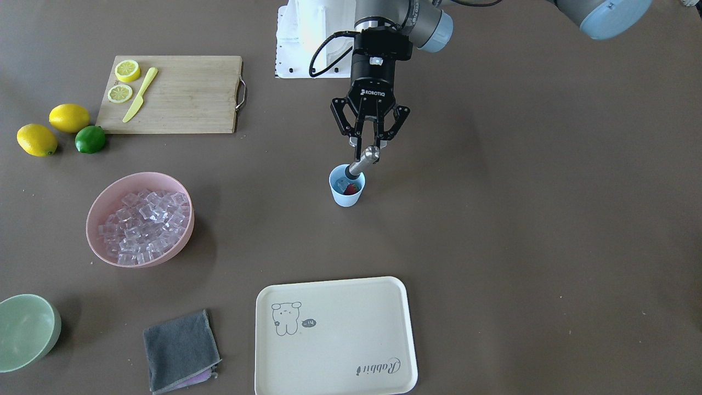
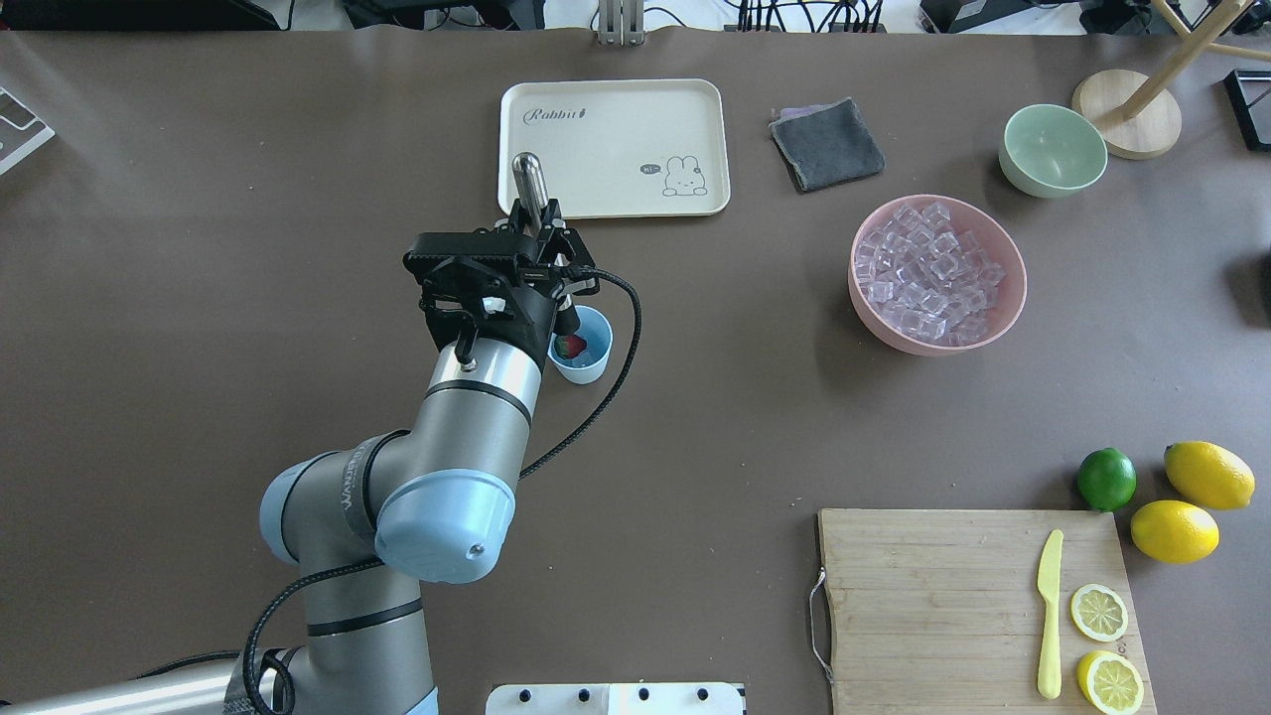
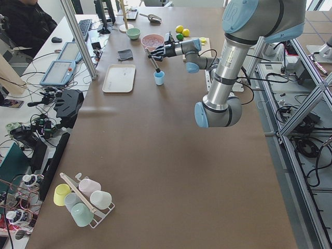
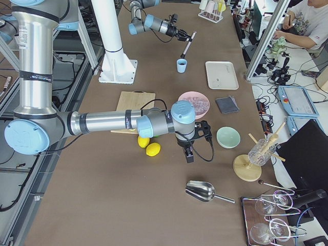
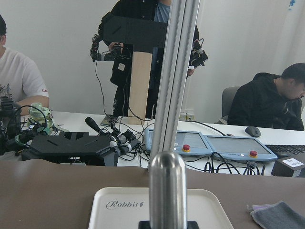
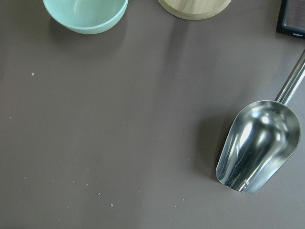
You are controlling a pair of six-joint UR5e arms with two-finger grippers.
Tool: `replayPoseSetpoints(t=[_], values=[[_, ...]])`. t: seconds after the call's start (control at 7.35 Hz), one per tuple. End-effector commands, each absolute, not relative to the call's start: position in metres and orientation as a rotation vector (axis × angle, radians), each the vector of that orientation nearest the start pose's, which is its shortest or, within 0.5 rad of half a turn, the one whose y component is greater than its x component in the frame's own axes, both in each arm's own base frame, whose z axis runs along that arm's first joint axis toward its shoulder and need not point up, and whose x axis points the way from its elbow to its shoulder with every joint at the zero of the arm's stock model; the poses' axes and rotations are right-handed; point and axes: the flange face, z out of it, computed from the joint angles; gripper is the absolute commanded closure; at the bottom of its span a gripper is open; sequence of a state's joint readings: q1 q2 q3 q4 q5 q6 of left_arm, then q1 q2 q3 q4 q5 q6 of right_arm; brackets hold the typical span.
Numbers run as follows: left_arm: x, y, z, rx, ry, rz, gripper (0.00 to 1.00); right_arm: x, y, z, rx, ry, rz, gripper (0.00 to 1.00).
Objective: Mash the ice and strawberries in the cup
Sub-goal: 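Press the pestle down into the cup with the left gripper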
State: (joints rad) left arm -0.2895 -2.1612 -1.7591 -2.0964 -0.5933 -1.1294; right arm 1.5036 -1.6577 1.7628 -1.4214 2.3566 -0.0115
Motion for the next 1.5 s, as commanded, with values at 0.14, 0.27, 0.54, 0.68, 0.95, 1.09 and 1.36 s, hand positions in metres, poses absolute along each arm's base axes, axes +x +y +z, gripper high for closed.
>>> replayPoseSetpoints(t=[0.14, 0.27, 0.54, 0.68, 0.95, 1.09, 1.36], values=[[0.527, -0.381, 0.165, 1.190, 0.787, -0.498, 1.00, 0.042, -0.460, 0.591, 0.206, -0.829, -0.143, 0.01], [0.527, -0.381, 0.163, 1.190, 0.789, -0.498, 1.00, 0.042, -0.460, 0.592, 0.205, -0.828, -0.142, 0.01], [0.533, -0.382, 0.162, 1.189, 0.782, -0.492, 1.00, 0.043, -0.459, 0.595, 0.200, -0.825, -0.142, 0.01], [0.541, -0.384, 0.166, 1.186, 0.772, -0.486, 1.00, 0.043, -0.457, 0.596, 0.199, -0.826, -0.142, 0.01], [0.555, -0.377, 0.174, 1.175, 0.770, -0.467, 1.00, 0.043, -0.463, 0.595, 0.203, -0.816, -0.141, 0.01], [0.555, -0.376, 0.172, 1.174, 0.774, -0.465, 1.00, 0.043, -0.460, 0.595, 0.203, -0.817, -0.141, 0.01], [0.538, -0.383, 0.148, 1.186, 0.803, -0.485, 1.00, 0.043, -0.457, 0.597, 0.198, -0.816, -0.138, 0.01]])
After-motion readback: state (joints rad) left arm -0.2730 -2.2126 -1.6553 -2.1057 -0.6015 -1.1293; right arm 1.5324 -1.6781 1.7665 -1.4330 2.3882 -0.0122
